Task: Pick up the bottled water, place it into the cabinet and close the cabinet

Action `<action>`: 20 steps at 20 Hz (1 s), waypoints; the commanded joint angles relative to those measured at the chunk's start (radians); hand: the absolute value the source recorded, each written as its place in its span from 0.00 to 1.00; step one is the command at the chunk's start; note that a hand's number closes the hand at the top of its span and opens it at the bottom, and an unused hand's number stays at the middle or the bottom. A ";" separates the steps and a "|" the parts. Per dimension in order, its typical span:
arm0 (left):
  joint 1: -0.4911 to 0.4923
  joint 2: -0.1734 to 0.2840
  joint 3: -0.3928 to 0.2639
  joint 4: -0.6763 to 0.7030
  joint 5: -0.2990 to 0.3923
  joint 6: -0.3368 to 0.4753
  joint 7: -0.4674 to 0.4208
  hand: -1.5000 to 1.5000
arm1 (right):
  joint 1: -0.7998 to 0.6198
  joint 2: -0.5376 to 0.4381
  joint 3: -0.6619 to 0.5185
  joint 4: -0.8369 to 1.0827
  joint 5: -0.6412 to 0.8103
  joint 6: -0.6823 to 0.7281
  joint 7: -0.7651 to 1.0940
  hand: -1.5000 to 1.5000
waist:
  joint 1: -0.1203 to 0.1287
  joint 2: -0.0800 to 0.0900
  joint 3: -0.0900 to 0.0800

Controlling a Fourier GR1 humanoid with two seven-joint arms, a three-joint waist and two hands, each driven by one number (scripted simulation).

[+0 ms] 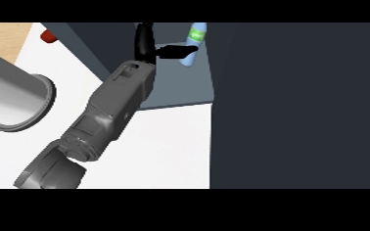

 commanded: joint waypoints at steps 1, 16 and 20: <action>0.005 0.000 0.051 -0.045 0.041 -0.093 -0.072 0.00 | 0.029 0.011 0.027 -0.039 -0.029 0.008 0.004 0.00 | 0.011 -0.006 0.000; 0.092 -0.050 0.020 -0.191 0.063 -0.206 -0.087 0.00 | 0.038 0.026 0.055 -0.136 -0.054 -0.043 0.129 0.00 | 0.079 -0.038 0.002; 0.207 -0.050 -0.025 -0.293 0.083 -0.237 -0.088 0.00 | 0.055 0.000 -0.001 -0.135 -0.096 -0.036 0.124 0.00 | 0.087 -0.042 0.002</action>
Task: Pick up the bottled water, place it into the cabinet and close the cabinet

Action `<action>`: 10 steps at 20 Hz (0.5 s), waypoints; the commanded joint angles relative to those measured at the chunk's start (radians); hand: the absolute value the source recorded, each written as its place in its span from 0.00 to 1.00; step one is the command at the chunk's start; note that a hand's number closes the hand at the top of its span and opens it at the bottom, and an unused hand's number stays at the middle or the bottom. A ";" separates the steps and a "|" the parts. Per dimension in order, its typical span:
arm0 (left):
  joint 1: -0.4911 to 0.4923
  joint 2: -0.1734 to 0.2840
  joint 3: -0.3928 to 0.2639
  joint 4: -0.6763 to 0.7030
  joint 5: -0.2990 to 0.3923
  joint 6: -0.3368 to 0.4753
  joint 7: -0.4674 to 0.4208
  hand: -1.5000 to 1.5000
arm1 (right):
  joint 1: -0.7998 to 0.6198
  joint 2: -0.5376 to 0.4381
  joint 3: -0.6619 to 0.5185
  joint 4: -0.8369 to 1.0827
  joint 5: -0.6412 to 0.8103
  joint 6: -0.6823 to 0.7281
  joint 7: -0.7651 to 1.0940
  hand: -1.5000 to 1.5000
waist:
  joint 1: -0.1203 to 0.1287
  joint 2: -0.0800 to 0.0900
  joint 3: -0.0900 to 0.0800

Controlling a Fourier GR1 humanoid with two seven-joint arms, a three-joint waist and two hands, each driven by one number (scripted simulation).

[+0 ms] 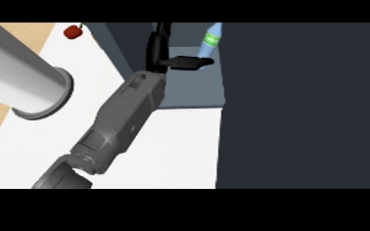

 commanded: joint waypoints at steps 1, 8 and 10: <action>0.133 -0.002 -0.062 -0.121 0.033 -0.039 -0.012 0.00 | 0.038 0.003 0.011 -0.112 -0.044 -0.009 0.045 0.00 | 0.005 -0.006 0.000; 0.351 -0.002 -0.216 -0.418 0.108 -0.109 0.016 0.00 | 0.007 0.027 0.041 -0.097 0.019 -0.051 0.064 0.00 | 0.026 -0.011 0.000; 0.394 -0.002 -0.223 -0.476 0.101 -0.138 0.027 0.00 | 0.054 0.021 0.041 -0.096 0.009 -0.027 0.021 0.00 | 0.021 -0.011 0.000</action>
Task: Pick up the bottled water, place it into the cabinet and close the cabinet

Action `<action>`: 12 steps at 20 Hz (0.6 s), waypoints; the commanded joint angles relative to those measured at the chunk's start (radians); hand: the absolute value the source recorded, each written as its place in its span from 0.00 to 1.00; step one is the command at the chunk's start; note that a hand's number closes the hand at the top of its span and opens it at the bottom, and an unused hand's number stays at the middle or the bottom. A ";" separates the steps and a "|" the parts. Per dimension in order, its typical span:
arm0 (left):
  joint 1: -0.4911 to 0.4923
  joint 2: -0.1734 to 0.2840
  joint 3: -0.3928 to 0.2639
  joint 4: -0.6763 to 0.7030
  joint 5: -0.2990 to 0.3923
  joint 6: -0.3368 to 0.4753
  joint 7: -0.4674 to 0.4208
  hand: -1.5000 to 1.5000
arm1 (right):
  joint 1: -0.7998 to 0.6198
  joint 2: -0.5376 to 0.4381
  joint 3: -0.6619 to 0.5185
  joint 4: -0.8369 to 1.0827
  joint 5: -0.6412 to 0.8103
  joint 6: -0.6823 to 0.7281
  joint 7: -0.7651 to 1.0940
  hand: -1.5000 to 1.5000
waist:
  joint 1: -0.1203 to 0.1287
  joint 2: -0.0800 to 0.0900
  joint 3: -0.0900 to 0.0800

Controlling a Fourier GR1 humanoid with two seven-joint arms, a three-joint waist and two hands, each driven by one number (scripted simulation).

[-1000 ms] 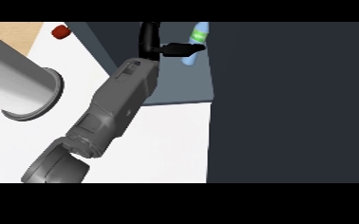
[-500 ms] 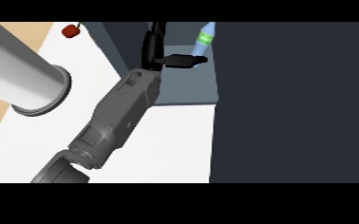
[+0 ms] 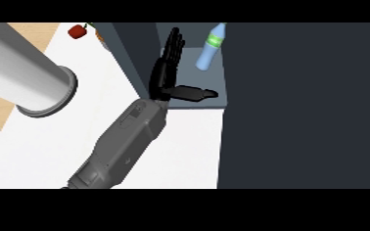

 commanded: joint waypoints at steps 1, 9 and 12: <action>0.098 0.000 -0.048 -0.178 0.002 -0.031 0.021 0.00 | 0.092 -0.017 0.002 -0.139 -0.013 0.008 0.022 0.00 | 0.006 -0.004 0.000; 0.366 0.054 -0.182 -0.563 -0.053 0.031 0.109 0.00 | 0.072 -0.046 0.015 -0.149 0.050 0.005 0.020 0.00 | 0.016 -0.002 0.001; 0.476 0.122 -0.205 -0.666 -0.049 -0.017 0.105 1.00 | 0.035 -0.062 0.093 -0.127 0.125 0.032 0.020 0.00 | 0.023 -0.001 0.000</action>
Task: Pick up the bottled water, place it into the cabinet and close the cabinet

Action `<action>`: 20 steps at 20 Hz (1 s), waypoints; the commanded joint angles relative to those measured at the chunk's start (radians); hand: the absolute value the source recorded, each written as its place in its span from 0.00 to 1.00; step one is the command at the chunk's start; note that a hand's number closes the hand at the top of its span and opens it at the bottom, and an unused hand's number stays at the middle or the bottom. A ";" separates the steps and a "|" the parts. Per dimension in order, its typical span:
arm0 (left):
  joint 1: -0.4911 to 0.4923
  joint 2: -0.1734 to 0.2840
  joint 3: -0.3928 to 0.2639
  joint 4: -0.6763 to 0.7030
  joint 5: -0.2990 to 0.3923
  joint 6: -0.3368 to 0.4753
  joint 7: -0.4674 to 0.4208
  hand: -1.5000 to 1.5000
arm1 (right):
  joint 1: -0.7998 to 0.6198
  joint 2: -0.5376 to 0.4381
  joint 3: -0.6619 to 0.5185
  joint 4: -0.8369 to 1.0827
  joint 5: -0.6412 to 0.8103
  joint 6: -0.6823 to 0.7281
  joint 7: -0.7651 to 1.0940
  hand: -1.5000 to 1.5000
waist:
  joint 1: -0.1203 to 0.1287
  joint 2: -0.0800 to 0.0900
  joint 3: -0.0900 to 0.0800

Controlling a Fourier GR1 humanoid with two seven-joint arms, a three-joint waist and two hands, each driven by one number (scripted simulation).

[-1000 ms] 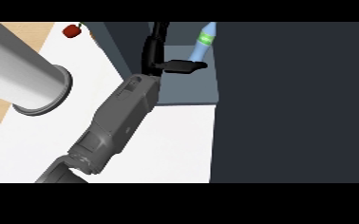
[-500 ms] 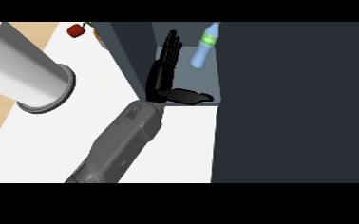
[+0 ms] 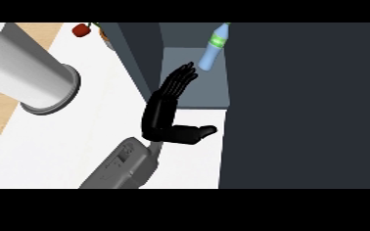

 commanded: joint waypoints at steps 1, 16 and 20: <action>0.096 0.062 -0.023 -0.138 0.012 -0.027 0.067 1.00 | -0.035 -0.075 -0.012 -0.073 0.027 0.060 0.027 0.00 | 0.001 0.003 0.001; 0.491 0.353 0.103 -0.479 0.089 -0.109 0.025 0.00 | 0.011 -0.251 0.135 -0.213 0.202 0.208 -0.015 1.00 | -0.015 -0.003 -0.003; 0.530 0.372 0.156 -0.536 0.170 -0.138 0.054 0.00 | 0.002 -0.298 0.278 -0.210 0.250 0.241 0.054 1.00 | -0.010 -0.001 -0.005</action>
